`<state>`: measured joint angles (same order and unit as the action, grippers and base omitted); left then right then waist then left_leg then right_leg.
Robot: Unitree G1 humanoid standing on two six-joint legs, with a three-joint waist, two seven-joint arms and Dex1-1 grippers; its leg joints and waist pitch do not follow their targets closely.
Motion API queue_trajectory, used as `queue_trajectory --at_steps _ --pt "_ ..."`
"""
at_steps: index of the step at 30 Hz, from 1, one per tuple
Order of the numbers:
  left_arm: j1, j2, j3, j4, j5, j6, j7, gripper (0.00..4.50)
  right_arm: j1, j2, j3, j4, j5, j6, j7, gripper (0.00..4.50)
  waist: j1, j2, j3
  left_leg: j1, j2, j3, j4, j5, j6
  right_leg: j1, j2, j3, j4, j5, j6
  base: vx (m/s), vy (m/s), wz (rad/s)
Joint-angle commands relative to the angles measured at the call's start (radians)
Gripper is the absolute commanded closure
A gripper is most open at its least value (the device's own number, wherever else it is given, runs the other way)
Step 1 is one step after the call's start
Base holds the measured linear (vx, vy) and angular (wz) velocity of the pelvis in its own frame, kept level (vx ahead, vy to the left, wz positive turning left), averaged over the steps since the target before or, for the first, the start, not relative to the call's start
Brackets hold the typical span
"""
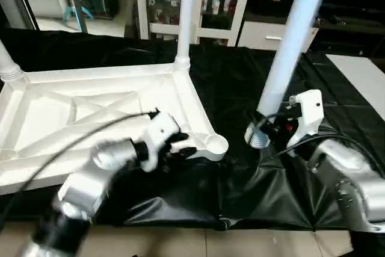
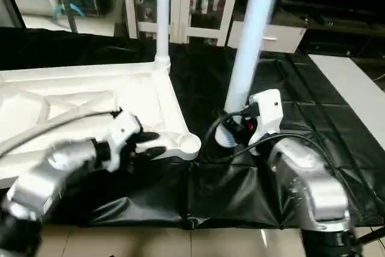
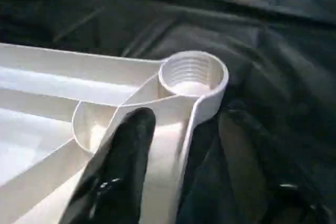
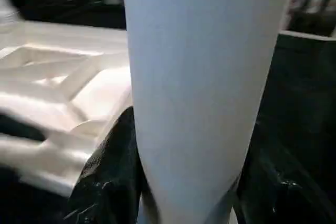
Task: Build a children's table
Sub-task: Insert table leg to table base
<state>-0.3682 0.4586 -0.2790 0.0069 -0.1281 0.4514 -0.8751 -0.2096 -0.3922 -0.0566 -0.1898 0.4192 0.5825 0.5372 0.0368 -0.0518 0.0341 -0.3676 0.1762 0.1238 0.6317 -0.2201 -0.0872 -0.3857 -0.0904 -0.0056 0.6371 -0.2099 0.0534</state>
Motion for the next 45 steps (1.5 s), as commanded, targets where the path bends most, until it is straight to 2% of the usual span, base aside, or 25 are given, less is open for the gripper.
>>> queue_trajectory --at_steps 1,3,6,7,8,12,14,15,20,25,27,32,36,37,38,44,45 --pt "-0.028 0.013 -0.035 0.038 0.015 -0.030 -0.063 1.86 -0.018 -0.020 0.003 0.010 0.014 0.007 0.046 2.64 0.005 0.007 -0.053 0.007 0.017 0.018 -0.087 -0.053 0.035 0.036 -0.017 0.011 -0.060 0.049 -0.226 0.000 0.000 0.00" --pt "-0.074 0.020 -0.054 0.110 0.026 -0.058 -0.087 1.73 -0.040 -0.014 -0.017 0.043 0.030 0.004 0.053 2.64 0.005 0.006 -0.053 0.007 0.017 0.020 -0.087 -0.049 0.044 0.037 -0.020 0.009 -0.060 0.049 -0.251 0.000 0.000 0.00" --pt "-0.122 0.021 -0.077 0.196 0.026 -0.072 -0.152 1.53 -0.082 0.010 -0.059 0.082 0.081 0.026 0.056 2.64 0.005 0.004 -0.052 0.008 0.020 0.023 -0.091 -0.087 0.032 0.037 -0.024 0.009 -0.063 -0.002 -0.264 0.000 0.000 0.00" --pt "-0.123 0.021 -0.077 0.199 0.026 -0.072 -0.155 1.40 -0.083 0.011 -0.060 0.083 0.083 0.027 0.057 2.64 0.006 0.008 -0.052 0.008 0.022 0.022 -0.092 -0.091 0.028 0.039 -0.025 0.008 -0.062 -0.007 -0.266 0.000 0.000 0.00" --pt "-0.130 0.018 -0.081 0.211 0.024 -0.067 -0.167 1.31 -0.091 0.014 -0.065 0.090 0.093 0.032 0.056 2.64 0.005 0.006 -0.052 0.008 0.023 0.024 -0.092 -0.094 0.024 0.038 -0.025 0.008 -0.062 -0.007 -0.267 0.000 0.000 0.00" --pt "-0.169 -0.006 -0.096 0.292 0.057 -0.107 -0.157 1.31 -0.110 0.011 -0.050 0.114 0.085 0.020 0.071 2.64 0.010 0.005 -0.054 0.012 0.029 0.035 -0.091 -0.083 0.022 0.036 -0.025 0.007 -0.062 0.013 -0.272 0.000 0.000 0.00" --pt "-0.195 -0.021 -0.099 0.347 0.072 -0.139 -0.145 1.31 -0.123 0.017 -0.046 0.122 0.084 0.019 0.076 2.64 0.015 0.002 -0.053 0.012 0.030 0.038 -0.092 -0.092 0.016 0.036 -0.026 0.008 -0.064 -0.007 -0.267 0.000 0.000 0.00" --pt "-0.200 -0.022 -0.101 0.356 0.074 -0.144 -0.148 1.58 -0.125 0.018 -0.045 0.125 0.084 0.018 0.077 2.64 0.018 0.002 -0.053 0.012 0.031 0.038 -0.094 -0.093 0.013 0.037 -0.027 0.008 -0.064 -0.009 -0.263 0.000 0.000 0.00" --pt "-0.228 -0.025 -0.120 0.433 0.119 -0.204 -0.151 1.90 -0.134 0.020 -0.040 0.139 0.080 0.008 0.074 2.64 0.027 0.001 -0.055 0.012 0.031 0.039 -0.095 -0.063 0.015 0.038 -0.028 0.008 -0.063 0.025 -0.260 0.000 0.000 0.00" --pt "-0.235 -0.023 -0.136 0.444 0.124 -0.217 -0.187 2.21 -0.137 0.019 -0.036 0.144 0.073 0.004 0.075 2.64 0.029 0.002 -0.055 0.011 0.033 0.038 -0.096 -0.051 0.014 0.040 -0.029 0.007 -0.060 0.044 -0.266 0.000 0.000 0.00" --pt "-0.232 -0.022 -0.140 0.438 0.125 -0.216 -0.201 2.42 -0.137 0.019 -0.036 0.145 0.069 0.002 0.075 2.64 0.028 0.001 -0.054 0.011 0.033 0.039 -0.097 -0.062 0.011 0.039 -0.029 0.007 -0.062 0.031 -0.266 0.000 0.000 0.00" --pt "-0.224 -0.007 -0.158 0.431 0.146 -0.225 -0.228 2.79 -0.138 0.017 -0.030 0.148 0.062 -0.002 0.076 2.64 0.028 0.004 -0.052 0.011 0.035 0.038 -0.101 -0.088 0.002 0.038 -0.030 0.007 -0.065 -0.002 -0.260 0.000 0.000 0.00" --pt "-0.218 0.003 -0.164 0.426 0.162 -0.232 -0.229 3.00 -0.142 0.021 -0.025 0.153 0.057 -0.007 0.074 2.64 0.026 0.003 -0.051 0.011 0.035 0.038 -0.102 -0.104 -0.006 0.036 -0.030 0.008 -0.067 -0.019 -0.256 0.000 0.000 0.00" --pt "-0.218 0.003 -0.164 0.426 0.162 -0.232 -0.229 3.21 -0.142 0.021 -0.025 0.154 0.057 -0.007 0.074 2.64 0.026 0.003 -0.050 0.012 0.036 0.038 -0.103 -0.110 -0.008 0.035 -0.030 0.008 -0.067 -0.025 -0.256 0.000 0.000 0.00" --pt "-0.218 0.003 -0.164 0.428 0.166 -0.232 -0.228 3.21 -0.143 0.024 -0.023 0.155 0.057 -0.005 0.074 2.64 0.024 0.001 -0.050 0.010 0.036 0.038 -0.103 -0.107 -0.007 0.036 -0.030 0.008 -0.068 -0.022 -0.254 0.000 0.000 0.00" --pt "-0.209 0.003 -0.176 0.442 0.195 -0.239 -0.209 3.70 -0.154 0.047 0.006 0.169 0.049 0.005 0.068 2.64 0.022 -0.001 -0.048 0.011 0.037 0.038 -0.106 -0.130 -0.011 0.033 -0.031 0.009 -0.071 -0.061 -0.248 0.000 0.000 0.00" --pt "-0.209 0.003 -0.177 0.443 0.197 -0.239 -0.209 3.77 -0.156 0.049 0.007 0.171 0.048 0.006 0.068 2.64 0.023 0.001 -0.047 0.011 0.037 0.038 -0.108 -0.139 -0.014 0.031 -0.032 0.009 -0.073 -0.077 -0.245 0.000 0.000 0.00"
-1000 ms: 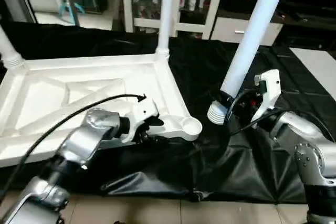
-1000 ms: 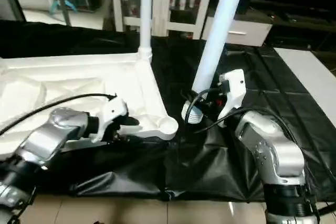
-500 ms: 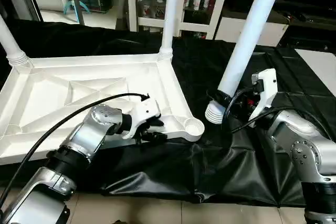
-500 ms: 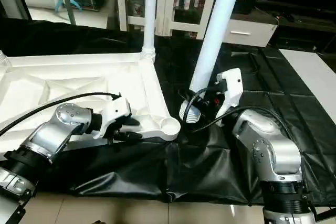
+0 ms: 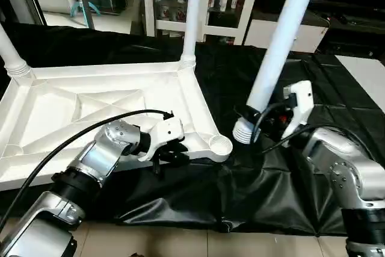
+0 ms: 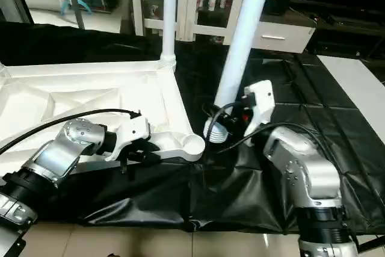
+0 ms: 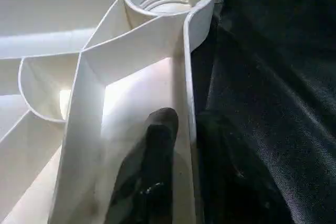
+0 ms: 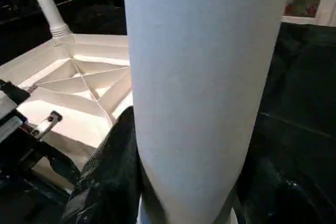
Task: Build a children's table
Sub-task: Insert table leg to table base
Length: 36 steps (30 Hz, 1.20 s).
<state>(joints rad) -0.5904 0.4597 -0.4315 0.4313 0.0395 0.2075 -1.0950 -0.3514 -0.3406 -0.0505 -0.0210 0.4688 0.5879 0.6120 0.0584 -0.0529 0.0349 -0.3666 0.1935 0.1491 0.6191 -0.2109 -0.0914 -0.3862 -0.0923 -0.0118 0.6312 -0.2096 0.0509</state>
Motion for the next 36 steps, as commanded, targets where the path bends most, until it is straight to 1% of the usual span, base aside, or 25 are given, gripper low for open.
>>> queue_trajectory --at_steps 1,2,3,4,6,9,10,11,12,13,14,15,16,17,19,20,22,24,26,30,32,35,36 --pt "0.016 0.003 -0.029 0.020 0.037 0.006 0.012 3.89 -0.023 0.006 0.011 0.012 -0.005 0.002 -0.008 2.64 0.000 0.002 -0.048 0.011 0.020 0.013 -0.096 -0.153 -0.012 0.031 -0.030 0.016 -0.067 -0.082 -0.241 0.000 0.000 0.00" --pt "0.016 0.003 -0.029 0.020 0.037 0.006 0.012 3.89 -0.023 0.006 0.011 0.012 -0.005 0.002 -0.008 2.64 0.001 0.003 -0.047 0.010 0.020 0.013 -0.096 -0.155 -0.013 0.030 -0.029 0.016 -0.068 -0.084 -0.239 0.000 0.000 0.00" --pt "0.019 0.004 -0.032 0.018 0.041 0.010 0.013 3.96 -0.034 0.012 0.019 0.027 -0.013 0.001 -0.014 2.64 0.001 0.003 -0.047 0.010 0.021 0.012 -0.097 -0.157 -0.015 0.030 -0.030 0.016 -0.068 -0.084 -0.239 0.000 0.000 0.00" --pt "0.022 0.005 -0.033 0.016 0.044 0.012 0.013 4.16 -0.041 0.016 0.025 0.038 -0.020 0.000 -0.017 2.64 -0.001 0.003 -0.048 0.010 0.020 0.012 -0.097 -0.156 -0.019 0.030 -0.029 0.015 -0.067 -0.083 -0.238 0.000 0.000 0.00" --pt "0.028 0.007 -0.037 0.008 0.048 0.015 0.012 4.24 -0.052 0.022 0.031 0.056 -0.027 0.004 -0.024 2.64 -0.001 0.002 -0.048 0.009 0.021 0.012 -0.097 -0.156 -0.022 0.029 -0.030 0.016 -0.067 -0.085 -0.237 0.000 0.000 0.00" --pt "0.057 0.010 -0.046 -0.038 0.050 0.029 -0.001 4.46 -0.095 0.035 0.058 0.135 -0.055 0.005 -0.019 2.64 -0.004 -0.004 -0.047 0.009 0.021 0.014 -0.098 -0.158 -0.022 0.028 -0.029 0.015 -0.068 -0.098 -0.236 0.000 0.000 0.00" --pt "0.061 0.010 -0.047 -0.044 0.048 0.029 -0.005 4.46 -0.099 0.035 0.063 0.145 -0.057 0.009 -0.015 2.64 -0.006 -0.001 -0.046 0.008 0.021 0.013 -0.098 -0.159 -0.022 0.028 -0.030 0.015 -0.069 -0.104 -0.237 0.000 0.000 0.00" --pt "0.065 0.010 -0.047 -0.050 0.046 0.028 -0.008 4.46 -0.105 0.034 0.071 0.155 -0.061 0.014 -0.008 2.64 -0.006 -0.001 -0.047 0.008 0.021 0.014 -0.097 -0.155 -0.021 0.029 -0.030 0.016 -0.069 -0.099 -0.235 0.000 0.000 0.00" --pt "0.068 0.011 -0.048 -0.055 0.046 0.028 -0.009 4.46 -0.110 0.031 0.085 0.163 -0.066 0.020 0.002 2.64 -0.005 -0.002 -0.048 0.008 0.020 0.015 -0.097 -0.141 -0.018 0.030 -0.029 0.016 -0.068 -0.086 -0.234 0.000 0.000 0.00" --pt "0.070 0.012 -0.049 -0.059 0.046 0.028 -0.010 4.46 -0.113 0.029 0.095 0.168 -0.070 0.023 0.010 2.64 -0.006 -0.008 -0.049 0.009 0.020 0.016 -0.096 -0.130 -0.013 0.030 -0.028 0.015 -0.067 -0.071 -0.235 0.000 0.000 0.00" --pt "0.075 0.012 -0.049 -0.068 0.045 0.030 -0.009 4.46 -0.120 0.020 0.128 0.181 -0.080 0.033 0.036 2.64 -0.005 -0.014 -0.050 0.007 0.020 0.017 -0.094 -0.101 -0.003 0.032 -0.027 0.015 -0.064 -0.039 -0.238 0.000 0.000 0.00" --pt "0.076 0.012 -0.049 -0.070 0.044 0.031 -0.008 4.46 -0.121 0.017 0.135 0.182 -0.081 0.035 0.043 2.64 -0.004 -0.011 -0.052 0.006 0.020 0.016 -0.094 -0.084 0.000 0.034 -0.027 0.014 -0.060 -0.022 -0.240 0.000 0.000 0.00" --pt "0.077 0.012 -0.049 -0.073 0.044 0.032 -0.008 4.46 -0.122 0.014 0.144 0.184 -0.083 0.039 0.051 2.64 -0.004 -0.010 -0.052 0.008 0.019 0.018 -0.092 -0.065 0.009 0.033 -0.027 0.015 -0.060 0.005 -0.243 0.000 0.000 0.00" --pt "0.081 0.012 -0.048 -0.083 0.047 0.040 -0.007 4.46 -0.126 0.012 0.156 0.187 -0.087 0.045 0.069 2.64 -0.004 -0.017 -0.051 0.006 0.019 0.019 -0.092 -0.054 0.017 0.035 -0.027 0.014 -0.059 0.010 -0.244 0.000 0.000 0.00" --pt "0.083 0.012 -0.047 -0.087 0.048 0.042 -0.005 4.46 -0.127 0.012 0.159 0.186 -0.086 0.047 0.075 2.64 0.001 -0.016 -0.051 0.010 0.020 0.021 -0.092 -0.054 0.022 0.032 -0.029 0.016 -0.061 0.000 -0.245 0.000 0.000 0.00" --pt "0.085 0.012 -0.046 -0.092 0.050 0.045 -0.004 4.46 -0.130 0.011 0.162 0.189 -0.087 0.046 0.082 2.64 0.000 -0.020 -0.050 0.009 0.021 0.022 -0.093 -0.060 0.020 0.031 -0.027 0.016 -0.062 -0.005 -0.245 0.000 0.000 0.00" --pt "0.088 0.012 -0.045 -0.097 0.053 0.047 -0.002 4.46 -0.133 0.010 0.166 0.194 -0.089 0.043 0.088 2.64 -0.001 -0.023 -0.048 0.008 0.022 0.022 -0.096 -0.084 0.011 0.031 -0.028 0.015 -0.064 -0.038 -0.237 0.000 0.000 0.00" --pt "0.095 0.013 -0.043 -0.108 0.057 0.054 0.001 4.46 -0.144 0.014 0.174 0.215 -0.100 0.029 0.093 2.64 -0.002 -0.023 -0.048 0.009 0.023 0.022 -0.097 -0.101 0.005 0.029 -0.029 0.016 -0.065 -0.063 -0.233 0.000 0.000 0.00" --pt "0.098 0.014 -0.042 -0.113 0.059 0.056 0.004 4.46 -0.151 0.018 0.178 0.225 -0.109 0.017 0.094 2.64 -0.003 -0.024 -0.048 0.009 0.023 0.022 -0.096 -0.098 0.002 0.028 -0.028 0.016 -0.065 -0.062 -0.232 0.000 0.000 0.00" --pt "0.098 0.013 -0.039 -0.110 0.062 0.053 0.008 4.46 -0.157 0.035 0.167 0.234 -0.116 -0.024 0.084 2.64 -0.003 -0.027 -0.051 0.009 0.023 0.028 -0.093 -0.061 0.008 0.028 -0.026 0.016 -0.061 -0.012 -0.234 0.000 0.000 0.00" --pt "0.097 0.011 -0.037 -0.107 0.065 0.051 0.010 4.46 -0.163 0.046 0.163 0.246 -0.115 -0.036 0.084 2.64 -0.002 -0.025 -0.051 0.011 0.025 0.033 -0.093 -0.070 0.009 0.026 -0.026 0.016 -0.061 -0.020 -0.236 0.000 0.000 0.00" --pt "0.096 0.008 -0.035 -0.107 0.068 0.052 0.012 4.46 -0.163 0.052 0.168 0.261 -0.120 -0.046 0.087 2.64 -0.001 -0.026 -0.050 0.011 0.026 0.034 -0.094 -0.081 0.005 0.025 -0.026 0.016 -0.062 -0.032 -0.235 0.000 0.000 0.00" --pt "0.096 0.006 -0.034 -0.106 0.069 0.053 0.013 4.46 -0.163 0.056 0.172 0.270 -0.123 -0.051 0.090 2.64 -0.002 -0.026 -0.049 0.012 0.026 0.035 -0.094 -0.094 0.000 0.024 -0.026 0.016 -0.064 -0.049 -0.233 0.000 0.000 0.00"
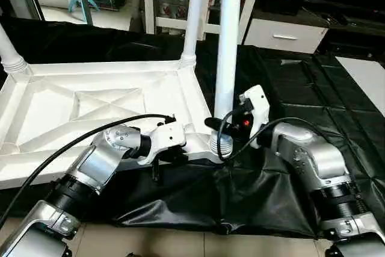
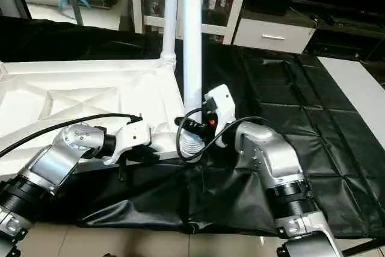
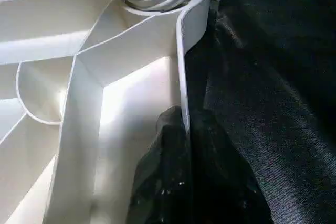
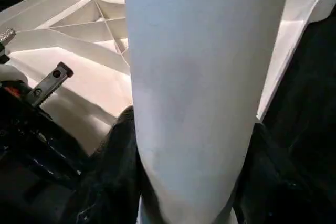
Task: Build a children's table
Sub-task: Insert table leg to table base
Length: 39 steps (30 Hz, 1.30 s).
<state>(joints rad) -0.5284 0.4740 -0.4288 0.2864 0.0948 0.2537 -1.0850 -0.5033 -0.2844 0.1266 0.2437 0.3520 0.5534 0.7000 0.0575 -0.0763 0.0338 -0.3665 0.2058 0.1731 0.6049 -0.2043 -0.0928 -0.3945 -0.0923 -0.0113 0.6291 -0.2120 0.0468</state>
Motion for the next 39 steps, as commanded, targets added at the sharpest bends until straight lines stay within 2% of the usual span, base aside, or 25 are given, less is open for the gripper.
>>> queue_trajectory --at_steps 1,9,17,23,33,34,39 --pt "0.034 -0.009 -0.036 0.038 0.015 0.007 0.002 4.46 -0.010 0.002 -0.003 0.011 -0.008 -0.020 0.005 2.64 -0.001 -0.003 -0.048 0.011 0.014 0.011 -0.080 -0.101 0.001 0.032 -0.026 0.016 -0.062 -0.047 -0.228 0.000 0.000 0.00" --pt "0.035 -0.010 -0.031 0.041 0.021 0.004 0.006 4.46 -0.010 0.022 0.004 0.043 -0.031 -0.060 0.005 2.64 -0.001 -0.003 -0.047 0.011 0.014 0.010 -0.082 -0.117 -0.004 0.030 -0.026 0.016 -0.064 -0.068 -0.220 0.000 0.000 0.00" --pt "0.040 -0.014 -0.019 0.049 0.030 -0.010 0.023 4.46 0.024 0.069 -0.057 0.083 -0.004 -0.128 -0.014 2.64 -0.005 -0.005 -0.045 0.010 0.016 0.009 -0.087 -0.162 -0.014 0.026 -0.028 0.017 -0.071 -0.124 -0.205 0.000 0.000 0.00" --pt "0.043 -0.017 -0.013 0.049 0.033 -0.016 0.033 4.46 0.044 0.091 -0.095 0.110 0.022 -0.147 -0.026 2.64 -0.006 -0.006 -0.044 0.009 0.017 0.007 -0.090 -0.189 -0.018 0.023 -0.029 0.017 -0.075 -0.162 -0.199 0.000 0.000 0.00" --pt "0.050 -0.021 -0.004 0.048 0.037 -0.020 0.046 4.46 0.132 0.124 -0.152 0.137 0.040 -0.225 -0.024 2.64 -0.007 -0.009 -0.043 0.008 0.019 0.004 -0.095 -0.223 -0.020 0.018 -0.029 0.017 -0.080 -0.192 -0.186 0.000 0.000 0.00" --pt "0.050 -0.021 -0.003 0.048 0.037 -0.020 0.048 4.46 0.146 0.130 -0.160 0.134 0.044 -0.240 -0.023 2.64 -0.007 -0.012 -0.044 0.007 0.019 0.004 -0.096 -0.227 -0.021 0.019 -0.029 0.017 -0.081 -0.197 -0.184 0.000 0.000 0.00" --pt "0.046 -0.025 0.002 0.057 0.039 -0.024 0.056 4.46 0.198 0.148 -0.176 0.132 0.046 -0.312 -0.026 2.64 -0.005 -0.010 -0.043 0.008 0.020 0.004 -0.097 -0.244 -0.020 0.015 -0.030 0.018 -0.084 -0.214 -0.179 0.000 0.000 0.00"
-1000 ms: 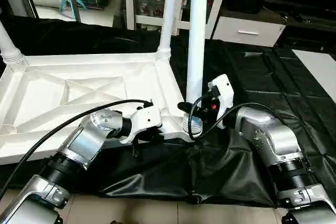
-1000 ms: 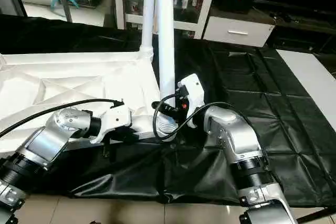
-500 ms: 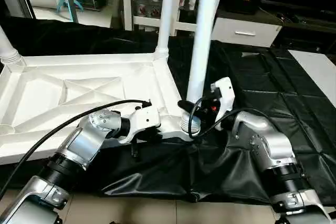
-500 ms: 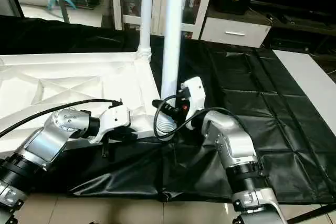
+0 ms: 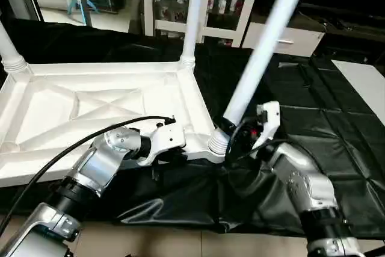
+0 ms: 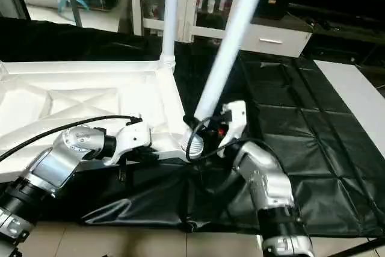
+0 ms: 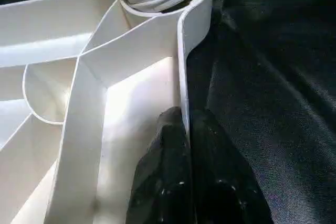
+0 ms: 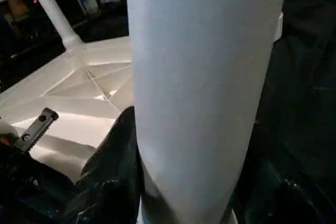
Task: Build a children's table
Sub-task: Insert table leg to table base
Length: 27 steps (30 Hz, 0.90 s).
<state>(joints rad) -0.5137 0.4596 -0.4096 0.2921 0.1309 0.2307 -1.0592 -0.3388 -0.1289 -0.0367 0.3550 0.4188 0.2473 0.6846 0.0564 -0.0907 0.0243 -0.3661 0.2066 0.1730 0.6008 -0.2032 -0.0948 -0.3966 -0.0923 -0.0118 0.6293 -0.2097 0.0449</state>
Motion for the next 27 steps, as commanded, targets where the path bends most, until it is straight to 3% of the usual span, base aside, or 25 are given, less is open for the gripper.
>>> queue_trajectory --at_steps 1,8,9,15,20,23,26,27 --pt "0.031 -0.011 -0.015 0.052 0.004 -0.002 0.031 4.46 0.047 -0.004 -0.012 0.018 -0.025 -0.025 -0.010 2.64 -0.003 0.006 -0.033 0.008 0.019 0.004 -0.093 -0.246 -0.018 0.016 -0.030 0.019 -0.085 -0.215 -0.176 0.000 0.000 0.00" --pt "0.028 -0.014 -0.011 0.058 0.008 -0.006 0.034 4.46 0.103 -0.006 0.019 0.021 -0.083 -0.142 0.001 2.64 -0.002 0.005 -0.030 0.005 0.019 0.002 -0.099 -0.285 -0.019 0.016 -0.030 0.019 -0.092 -0.260 -0.161 0.000 0.000 0.00" --pt "0.026 -0.016 -0.010 0.061 0.009 -0.007 0.035 4.46 0.122 -0.015 0.044 0.025 -0.121 -0.203 0.005 2.64 -0.001 0.007 -0.031 0.006 0.020 0.001 -0.099 -0.296 -0.022 0.013 -0.032 0.020 -0.093 -0.279 -0.155 0.000 0.000 0.00" --pt "0.023 -0.019 -0.008 0.067 0.012 -0.009 0.036 4.46 0.155 -0.034 0.075 0.035 -0.167 -0.283 0.012 2.64 -0.004 0.006 -0.028 0.005 0.020 -0.001 -0.103 -0.321 -0.019 0.012 -0.028 0.020 -0.098 -0.302 -0.147 0.000 0.000 0.00" --pt "0.021 -0.020 -0.006 0.071 0.014 -0.011 0.037 4.46 0.168 -0.054 0.105 0.036 -0.196 -0.249 0.009 2.64 -0.003 0.005 -0.027 0.003 0.020 -0.002 -0.105 -0.329 -0.017 0.013 -0.028 0.020 -0.100 -0.308 -0.142 0.000 0.000 0.00" --pt "0.021 -0.020 -0.005 0.072 0.014 -0.011 0.036 4.46 0.162 -0.060 0.117 0.046 -0.206 -0.238 0.013 2.64 -0.006 0.004 -0.025 0.006 0.021 -0.005 -0.107 -0.377 -0.022 0.007 -0.030 0.021 -0.107 -0.373 -0.129 0.000 0.000 0.00" --pt "0.022 -0.018 -0.005 0.070 0.013 -0.009 0.030 4.46 0.120 -0.080 0.145 0.079 -0.217 -0.135 0.017 2.64 -0.009 0.005 -0.024 0.006 0.020 -0.007 -0.109 -0.398 -0.028 0.004 -0.030 0.020 -0.110 -0.409 -0.118 0.000 0.000 0.00" --pt "0.022 -0.018 -0.005 0.070 0.013 -0.009 0.030 4.46 0.120 -0.080 0.145 0.079 -0.217 -0.135 0.017 2.64 -0.011 0.005 -0.024 0.007 0.020 -0.009 -0.109 -0.414 -0.032 0.002 -0.031 0.020 -0.113 -0.433 -0.113 0.000 0.000 0.00"
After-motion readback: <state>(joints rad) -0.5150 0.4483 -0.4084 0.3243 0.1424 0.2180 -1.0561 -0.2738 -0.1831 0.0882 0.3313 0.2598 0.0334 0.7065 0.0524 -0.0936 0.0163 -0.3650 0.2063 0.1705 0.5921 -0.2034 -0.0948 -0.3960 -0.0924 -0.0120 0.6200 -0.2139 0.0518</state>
